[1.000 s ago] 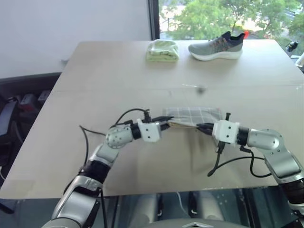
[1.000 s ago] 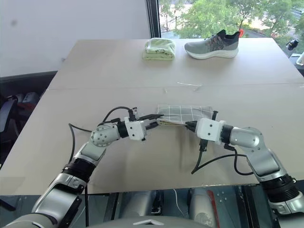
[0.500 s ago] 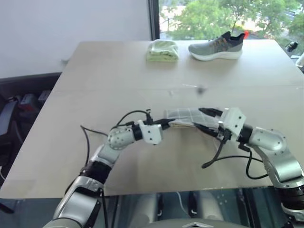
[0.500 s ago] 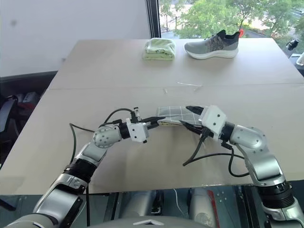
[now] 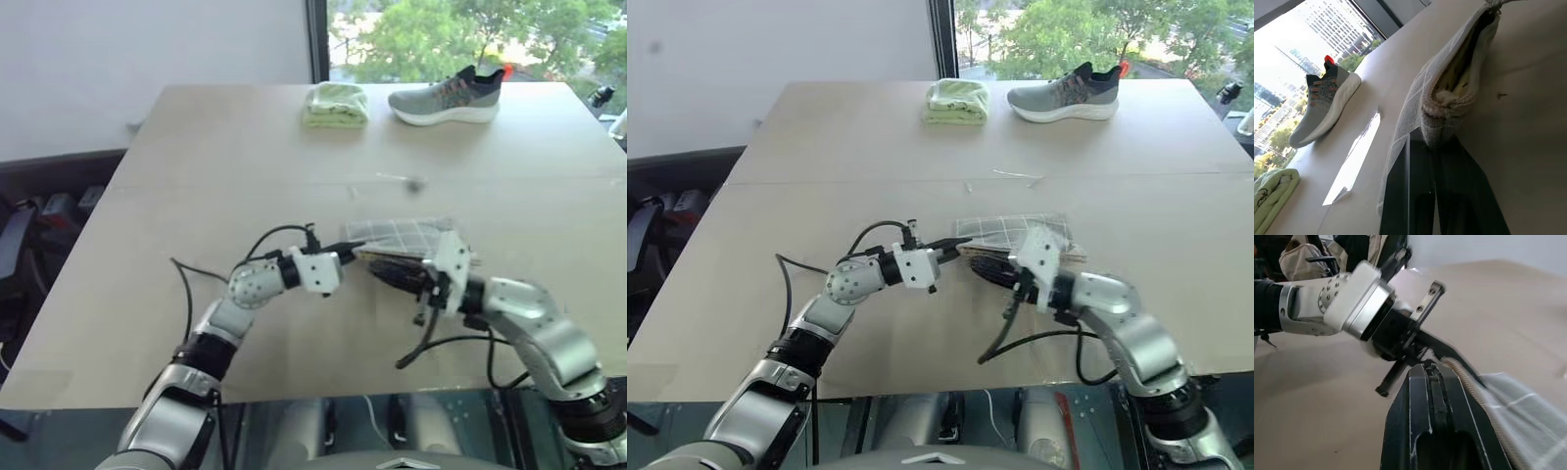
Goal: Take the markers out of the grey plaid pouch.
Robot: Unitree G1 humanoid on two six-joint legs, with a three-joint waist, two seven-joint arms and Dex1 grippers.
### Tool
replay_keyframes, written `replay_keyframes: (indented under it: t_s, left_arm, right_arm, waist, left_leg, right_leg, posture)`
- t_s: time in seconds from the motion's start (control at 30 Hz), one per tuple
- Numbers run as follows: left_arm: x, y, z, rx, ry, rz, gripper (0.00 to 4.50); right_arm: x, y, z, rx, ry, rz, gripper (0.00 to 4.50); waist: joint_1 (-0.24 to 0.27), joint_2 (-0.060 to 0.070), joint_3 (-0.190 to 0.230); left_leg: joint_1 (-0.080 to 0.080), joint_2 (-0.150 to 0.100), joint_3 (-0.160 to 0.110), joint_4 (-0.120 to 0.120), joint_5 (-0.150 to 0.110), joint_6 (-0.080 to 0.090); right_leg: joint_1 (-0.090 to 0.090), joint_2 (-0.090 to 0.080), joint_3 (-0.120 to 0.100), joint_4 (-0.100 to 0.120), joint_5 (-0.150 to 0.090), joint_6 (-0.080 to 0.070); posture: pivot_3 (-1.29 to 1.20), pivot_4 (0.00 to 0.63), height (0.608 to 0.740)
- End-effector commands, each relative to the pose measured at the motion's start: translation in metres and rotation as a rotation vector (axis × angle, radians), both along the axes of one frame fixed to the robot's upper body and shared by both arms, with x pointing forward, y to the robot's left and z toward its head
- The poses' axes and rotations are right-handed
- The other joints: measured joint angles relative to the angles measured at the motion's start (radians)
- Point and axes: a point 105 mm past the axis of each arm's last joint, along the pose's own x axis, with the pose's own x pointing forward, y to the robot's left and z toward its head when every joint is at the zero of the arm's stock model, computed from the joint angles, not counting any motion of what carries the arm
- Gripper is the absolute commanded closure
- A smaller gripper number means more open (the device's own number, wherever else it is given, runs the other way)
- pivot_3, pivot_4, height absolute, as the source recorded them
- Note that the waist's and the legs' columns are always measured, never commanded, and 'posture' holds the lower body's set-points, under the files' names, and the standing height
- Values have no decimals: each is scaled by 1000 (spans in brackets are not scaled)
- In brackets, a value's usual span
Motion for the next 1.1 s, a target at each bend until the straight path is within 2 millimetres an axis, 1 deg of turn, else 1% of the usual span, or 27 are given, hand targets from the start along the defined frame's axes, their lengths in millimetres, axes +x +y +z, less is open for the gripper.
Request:
replay_keyframes:
  t_s: [0.03,0.23,0.43,0.63,0.77,0.83,0.9,0.97,1.03,1.1]
  left_arm:
    - [-4,-6,15,-33,-55,-14,4500]
    - [-7,-6,16,-34,-59,-11,4500]
    - [-9,-6,18,-36,-64,-9,4500]
    - [-10,-6,19,-39,-68,-11,4500]
    - [-10,-7,19,-41,-68,-12,4500]
    - [-10,-7,19,-41,-68,-14,4500]
    - [-11,-7,19,-40,-67,-16,4500]
    - [-11,-7,20,-40,-68,-17,4500]
    - [-11,-8,20,-41,-69,-17,4500]
    - [-11,-8,20,-42,-69,-19,4500]
  right_arm:
    - [9,7,12,31,-72,-13,4396]
    - [18,7,12,60,-69,-42,4396]
    - [30,-9,-3,11,-16,-137,4396]
    - [39,-26,-13,5,40,-250,4396]
    - [47,-37,-10,54,66,-340,4396]
    - [54,-47,-9,50,60,-410,4396]
    - [65,-62,-8,25,31,-515,4396]
    - [72,-70,-6,4,13,-577,4396]
    - [74,-72,-4,-8,-1,-596,4396]
    - [72,-68,-5,-125,-89,-546,4396]
  waist:
    - [0,0,0]
    - [0,0,0]
    - [0,0,0]
    - [1,0,0]
    - [0,0,0]
    - [0,0,0]
    - [0,0,0]
    - [0,0,0]
    - [-1,0,0]
    - [-1,0,0]
  left_leg:
    - [0,0,0,0,0,-1]
    - [0,0,0,0,1,-1]
    - [0,0,0,0,1,-1]
    - [0,0,0,0,1,-1]
    - [0,0,0,0,1,-1]
    - [0,0,0,0,1,-1]
    - [0,0,0,0,1,-1]
    - [0,0,0,0,1,-1]
    - [0,0,0,0,1,-1]
    - [0,0,0,0,1,-1]
  right_leg:
    - [0,0,0,0,0,0]
    - [0,0,0,0,0,0]
    - [0,0,0,0,0,0]
    - [0,0,0,0,0,0]
    - [0,0,0,0,0,0]
    - [0,0,0,0,0,0]
    - [0,0,0,0,0,0]
    - [0,0,0,0,0,0]
    - [0,0,0,0,0,0]
    - [0,0,0,0,0,0]
  posture:
    - [0,150,740]
    - [0,150,740]
    - [0,150,740]
    - [0,150,740]
    - [0,150,740]
    - [0,150,740]
    - [0,150,740]
    - [0,150,740]
    - [0,150,740]
    - [0,150,740]
